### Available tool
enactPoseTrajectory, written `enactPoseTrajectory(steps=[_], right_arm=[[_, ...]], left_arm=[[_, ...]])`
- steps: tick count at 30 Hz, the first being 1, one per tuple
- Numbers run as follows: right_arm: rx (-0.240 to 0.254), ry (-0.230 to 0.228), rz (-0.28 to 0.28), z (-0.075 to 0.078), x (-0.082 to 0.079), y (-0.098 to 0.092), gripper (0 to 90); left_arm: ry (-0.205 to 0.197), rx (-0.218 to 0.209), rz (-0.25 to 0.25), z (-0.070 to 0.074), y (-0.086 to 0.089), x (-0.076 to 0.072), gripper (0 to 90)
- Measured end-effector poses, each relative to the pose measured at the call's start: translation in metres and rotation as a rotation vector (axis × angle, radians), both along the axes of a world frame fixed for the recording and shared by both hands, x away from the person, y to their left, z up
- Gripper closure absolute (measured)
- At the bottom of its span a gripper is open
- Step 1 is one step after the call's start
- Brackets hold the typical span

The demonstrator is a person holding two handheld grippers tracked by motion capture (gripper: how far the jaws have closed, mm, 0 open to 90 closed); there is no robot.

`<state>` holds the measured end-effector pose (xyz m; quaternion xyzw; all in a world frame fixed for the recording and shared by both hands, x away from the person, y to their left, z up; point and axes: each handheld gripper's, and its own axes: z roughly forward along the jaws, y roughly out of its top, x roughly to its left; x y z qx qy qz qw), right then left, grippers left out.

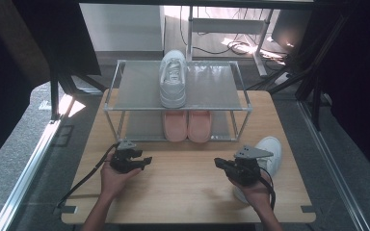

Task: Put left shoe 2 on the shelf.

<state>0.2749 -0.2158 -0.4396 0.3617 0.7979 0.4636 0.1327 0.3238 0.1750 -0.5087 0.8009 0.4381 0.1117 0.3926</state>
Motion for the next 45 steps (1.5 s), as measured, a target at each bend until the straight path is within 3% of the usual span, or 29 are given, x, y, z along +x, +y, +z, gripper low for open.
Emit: enactPoseTrajectory(steps=[19,45], right_arm=[[-0.031,0.025,0.006,-0.007,-0.009,-0.003,89.8],[-0.136,0.064,-0.024,-0.024,-0.029,-0.023,90.0]], left_arm=[[0.0,0.0,-0.001,-0.001,0.0,0.0,46.5],[0.001,0.005,-0.006,-0.001,-0.001,0.0,46.5]])
